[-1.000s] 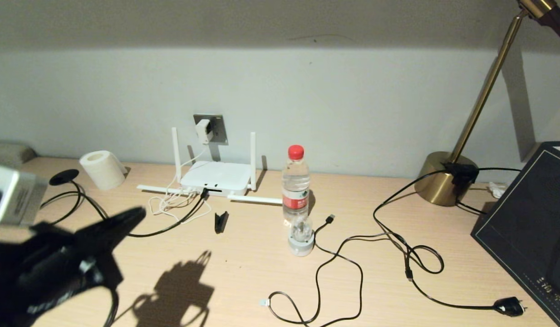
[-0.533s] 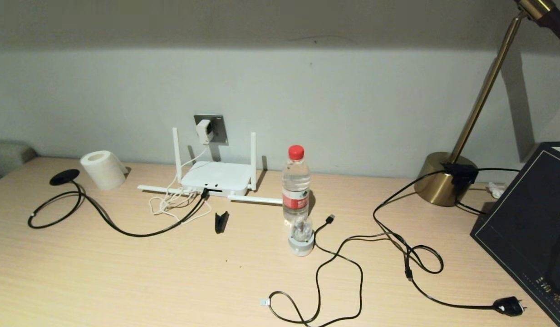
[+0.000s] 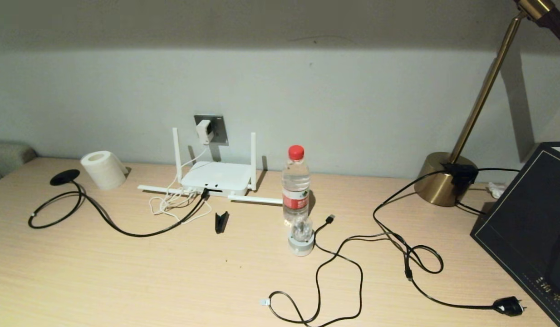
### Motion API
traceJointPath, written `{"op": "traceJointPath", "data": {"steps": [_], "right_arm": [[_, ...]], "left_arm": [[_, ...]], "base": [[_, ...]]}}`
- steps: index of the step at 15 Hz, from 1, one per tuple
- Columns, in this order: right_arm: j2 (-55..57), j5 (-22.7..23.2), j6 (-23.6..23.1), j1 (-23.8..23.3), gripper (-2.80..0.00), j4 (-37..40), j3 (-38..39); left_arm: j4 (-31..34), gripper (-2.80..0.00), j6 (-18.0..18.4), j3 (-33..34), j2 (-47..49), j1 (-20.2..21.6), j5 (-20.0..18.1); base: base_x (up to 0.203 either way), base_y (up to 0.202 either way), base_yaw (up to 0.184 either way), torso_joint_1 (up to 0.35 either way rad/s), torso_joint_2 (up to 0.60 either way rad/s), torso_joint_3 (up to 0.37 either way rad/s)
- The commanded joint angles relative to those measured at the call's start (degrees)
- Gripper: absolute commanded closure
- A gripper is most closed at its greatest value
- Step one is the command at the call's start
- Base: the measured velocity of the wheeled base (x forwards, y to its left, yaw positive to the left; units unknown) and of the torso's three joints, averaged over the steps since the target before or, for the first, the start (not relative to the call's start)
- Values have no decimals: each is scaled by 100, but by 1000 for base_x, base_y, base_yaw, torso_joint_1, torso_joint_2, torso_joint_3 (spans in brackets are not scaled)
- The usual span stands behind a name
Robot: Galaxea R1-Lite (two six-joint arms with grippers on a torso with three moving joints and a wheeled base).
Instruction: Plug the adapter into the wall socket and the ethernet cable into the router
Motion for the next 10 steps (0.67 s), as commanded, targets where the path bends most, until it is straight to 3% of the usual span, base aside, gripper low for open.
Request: {"op": "traceJointPath", "data": {"steps": [1,10], "right_arm": [[9,2,-4,0,0,-5,202],[9,-7,76,0,0,-5,202]], "left_arm": [[-17,0,-397,80,-251,56,88],[-25,0,-393,84,-251,56,88]], "base": [[0,0,0,0,0,0],[0,0,0,0,0,0]]}}
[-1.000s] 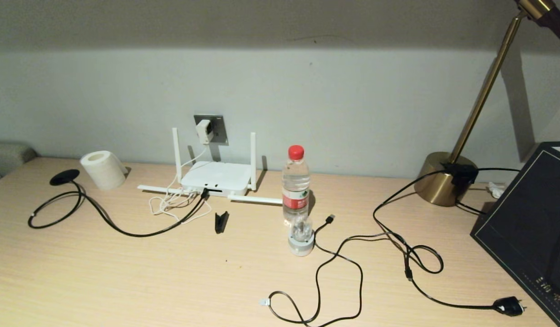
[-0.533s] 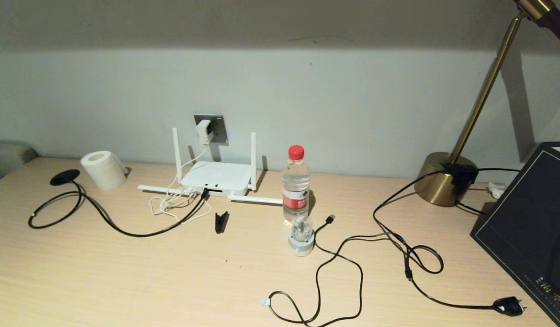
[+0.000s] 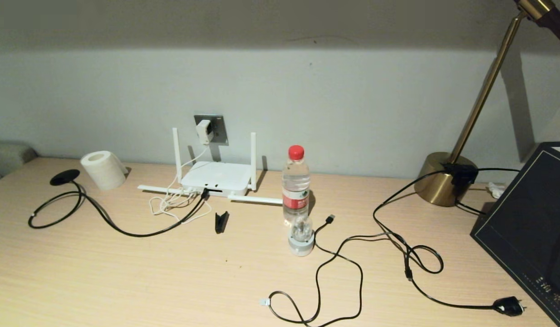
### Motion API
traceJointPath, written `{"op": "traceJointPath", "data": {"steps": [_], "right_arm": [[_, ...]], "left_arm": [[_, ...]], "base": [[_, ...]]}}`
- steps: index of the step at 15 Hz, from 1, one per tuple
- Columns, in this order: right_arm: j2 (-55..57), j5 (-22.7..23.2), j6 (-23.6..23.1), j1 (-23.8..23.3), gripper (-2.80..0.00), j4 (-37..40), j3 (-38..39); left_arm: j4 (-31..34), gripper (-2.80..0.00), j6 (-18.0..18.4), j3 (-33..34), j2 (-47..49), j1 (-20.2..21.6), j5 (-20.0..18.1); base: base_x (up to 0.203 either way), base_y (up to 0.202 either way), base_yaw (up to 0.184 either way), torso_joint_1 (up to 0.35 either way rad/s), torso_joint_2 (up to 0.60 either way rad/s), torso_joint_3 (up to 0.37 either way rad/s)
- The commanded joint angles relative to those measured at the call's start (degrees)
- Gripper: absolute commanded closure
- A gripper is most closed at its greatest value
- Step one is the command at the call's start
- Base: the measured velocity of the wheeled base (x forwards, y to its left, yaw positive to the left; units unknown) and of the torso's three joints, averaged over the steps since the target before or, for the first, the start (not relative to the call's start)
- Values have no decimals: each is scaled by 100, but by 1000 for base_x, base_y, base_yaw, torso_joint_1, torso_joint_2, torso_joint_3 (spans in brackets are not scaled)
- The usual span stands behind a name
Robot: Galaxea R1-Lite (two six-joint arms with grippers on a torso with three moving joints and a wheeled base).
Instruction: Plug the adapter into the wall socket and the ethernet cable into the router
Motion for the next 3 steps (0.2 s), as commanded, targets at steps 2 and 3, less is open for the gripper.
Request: {"op": "traceJointPath", "data": {"steps": [2,3], "right_arm": [[9,4,-57,0,0,-14,202],[9,4,-57,0,0,-16,202]], "left_arm": [[-5,0,-3,79,16,1,1],[-5,0,-3,79,16,1,10]], "base": [[0,0,0,0,0,0],[0,0,0,0,0,0]]}}
